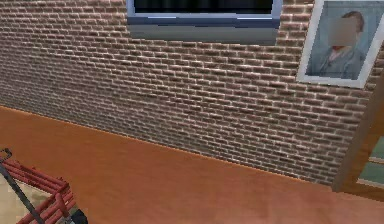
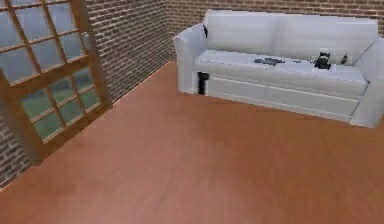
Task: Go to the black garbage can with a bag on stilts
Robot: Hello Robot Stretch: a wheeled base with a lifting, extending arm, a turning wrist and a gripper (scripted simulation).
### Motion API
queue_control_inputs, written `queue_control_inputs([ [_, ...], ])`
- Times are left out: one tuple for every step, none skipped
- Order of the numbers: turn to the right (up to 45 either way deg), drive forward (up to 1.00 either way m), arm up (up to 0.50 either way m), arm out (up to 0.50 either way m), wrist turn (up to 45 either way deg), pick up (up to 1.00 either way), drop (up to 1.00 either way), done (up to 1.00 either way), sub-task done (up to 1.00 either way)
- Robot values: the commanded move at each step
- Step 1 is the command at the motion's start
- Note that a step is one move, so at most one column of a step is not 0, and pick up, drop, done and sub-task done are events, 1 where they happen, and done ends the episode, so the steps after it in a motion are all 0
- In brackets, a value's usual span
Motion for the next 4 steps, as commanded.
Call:
queue_control_inputs([
  [-6.0, 0.00, 0.00, 0.00, 0.0, 0.00, 0.00, 0.00, 0.00],
  [-3.0, 0.00, 0.00, 0.00, 0.0, 0.00, 0.00, 0.00, 0.00],
  [0.0, 1.00, 0.00, 0.00, 0.0, 0.00, 0.00, 0.00, 0.00],
  [0.0, 0.50, 0.00, 0.00, 0.0, 0.00, 0.00, 0.00, 0.00],
])
